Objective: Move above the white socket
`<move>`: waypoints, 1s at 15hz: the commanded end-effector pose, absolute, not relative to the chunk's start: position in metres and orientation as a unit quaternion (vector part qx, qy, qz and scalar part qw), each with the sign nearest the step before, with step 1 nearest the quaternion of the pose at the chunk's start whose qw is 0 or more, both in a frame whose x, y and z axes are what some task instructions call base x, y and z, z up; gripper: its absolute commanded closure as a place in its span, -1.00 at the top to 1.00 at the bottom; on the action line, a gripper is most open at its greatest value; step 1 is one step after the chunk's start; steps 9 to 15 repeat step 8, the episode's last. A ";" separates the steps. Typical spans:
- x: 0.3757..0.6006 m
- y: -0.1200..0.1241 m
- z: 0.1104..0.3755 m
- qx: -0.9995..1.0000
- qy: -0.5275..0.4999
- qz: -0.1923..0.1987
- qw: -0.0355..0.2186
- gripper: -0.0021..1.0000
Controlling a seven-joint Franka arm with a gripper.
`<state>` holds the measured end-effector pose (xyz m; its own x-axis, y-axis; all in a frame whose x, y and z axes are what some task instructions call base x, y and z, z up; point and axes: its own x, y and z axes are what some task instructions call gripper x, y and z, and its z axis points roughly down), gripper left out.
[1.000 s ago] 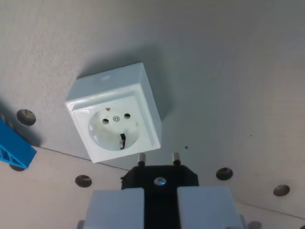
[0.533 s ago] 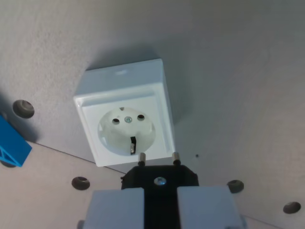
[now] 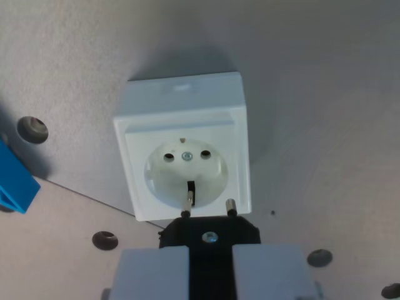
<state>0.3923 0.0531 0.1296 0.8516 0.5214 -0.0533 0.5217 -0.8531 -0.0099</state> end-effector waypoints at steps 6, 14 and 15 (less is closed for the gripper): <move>0.382 0.057 0.114 0.949 0.314 0.023 0.021 -1.00; 0.381 0.058 0.113 0.950 0.310 0.022 0.022 -1.00; 0.381 0.058 0.113 0.950 0.310 0.022 0.022 -1.00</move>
